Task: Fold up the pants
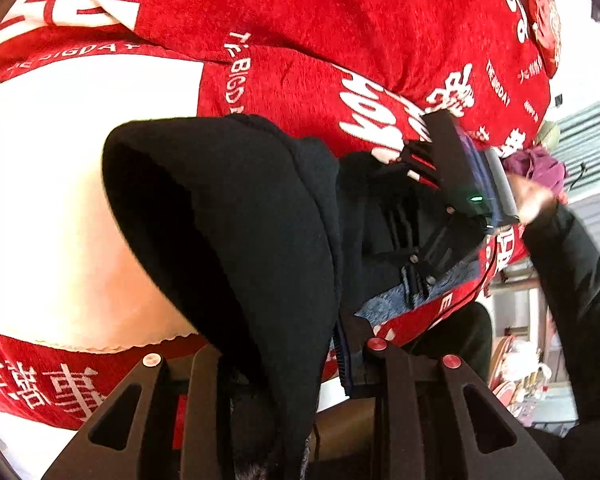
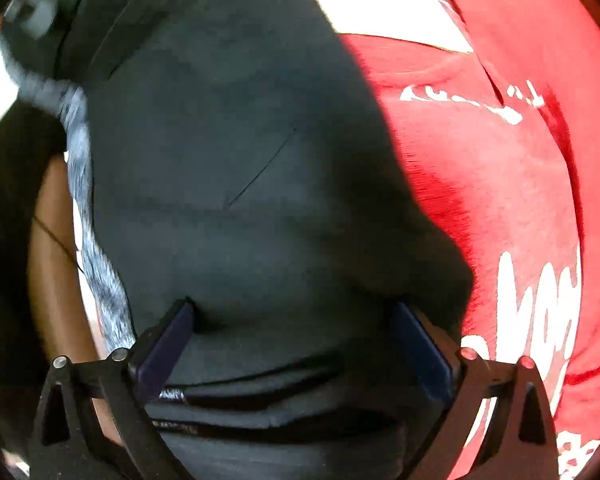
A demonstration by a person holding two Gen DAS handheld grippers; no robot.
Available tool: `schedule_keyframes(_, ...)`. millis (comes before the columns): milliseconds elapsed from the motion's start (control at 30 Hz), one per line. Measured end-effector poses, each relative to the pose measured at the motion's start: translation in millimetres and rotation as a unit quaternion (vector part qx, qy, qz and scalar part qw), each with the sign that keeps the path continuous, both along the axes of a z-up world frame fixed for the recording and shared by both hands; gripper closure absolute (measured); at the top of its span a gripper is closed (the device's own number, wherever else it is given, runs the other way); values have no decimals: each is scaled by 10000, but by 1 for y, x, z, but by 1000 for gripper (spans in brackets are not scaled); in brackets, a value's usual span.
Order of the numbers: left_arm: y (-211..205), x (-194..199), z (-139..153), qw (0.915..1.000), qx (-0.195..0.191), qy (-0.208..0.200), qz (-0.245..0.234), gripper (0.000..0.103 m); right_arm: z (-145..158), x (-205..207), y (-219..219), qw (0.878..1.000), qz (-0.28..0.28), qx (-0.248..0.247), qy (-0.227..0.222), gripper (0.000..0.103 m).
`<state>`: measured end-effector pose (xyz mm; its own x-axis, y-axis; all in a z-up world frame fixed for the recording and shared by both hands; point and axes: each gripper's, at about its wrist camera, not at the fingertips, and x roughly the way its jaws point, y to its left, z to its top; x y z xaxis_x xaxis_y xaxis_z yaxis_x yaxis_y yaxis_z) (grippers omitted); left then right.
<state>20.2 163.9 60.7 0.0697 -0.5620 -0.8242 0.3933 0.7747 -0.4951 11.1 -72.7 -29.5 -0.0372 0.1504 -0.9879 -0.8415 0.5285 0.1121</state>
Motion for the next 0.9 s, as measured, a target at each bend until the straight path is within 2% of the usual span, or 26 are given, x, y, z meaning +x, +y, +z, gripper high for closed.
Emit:
schedule_keyframes(67,2,3,-1,9999,14,97,77,74,23,2,-4,9979,-120,586,-253,4)
schedule_keyframes(133,-1,6,-2,9998,103,139,111,74,34,5,-5,9929,-326,716,-893,4)
schedule_keyframes(167,-3,7,-1,9997,118,149,130,74,27,6,-2,9931,-432,560,-934,3)
schedule_keyframes(200,-5,8,1,9997,92,161,155,74,9,4,3,9953,-394,161,-866,4)
schedule_keyframes(233,-8,8,3,9997,75,171,177,74,-9,-5,12,9943,-25,-312,-1017,4)
schedule_keyframes(267,-10,8,7,9997,85,147,195,74,-2,-11,16,9902,161,-154,-1376,2)
schedule_keyframes(300,-11,7,11,9997,97,116,195,74,4,-12,15,9889,198,-152,-1466,2)
schedule_keyframes(400,-16,4,20,9997,145,87,172,74,27,-13,-1,9893,-41,-32,-1460,2)
schedule_keyframes(500,-25,5,27,9997,173,53,184,74,41,-39,-11,9883,302,160,-1486,2)
schedule_keyframes(567,-31,6,32,9997,138,48,211,74,24,-53,-3,9893,453,78,-1384,2)
schedule_keyframes(633,-37,5,37,9997,128,11,198,74,-5,-62,9,9908,374,-188,-1284,2)
schedule_keyframes(667,-40,3,41,9997,159,-46,160,74,-2,-58,4,9928,71,121,-1187,1)
schedule_keyframes(700,-44,2,43,9997,202,-87,130,75,2,-54,-1,9936,-102,195,-1110,1)
schedule_keyframes(733,-48,0,45,9995,277,-119,111,75,10,-53,-8,9923,-295,113,-1200,1)
schedule_keyframes(800,-56,-2,46,9986,478,-222,54,75,27,-64,-18,9893,-369,263,-1384,1)
schedule_keyframes(900,-55,0,35,9981,581,-129,141,76,59,-108,-25,9848,-352,1117,-1286,1)
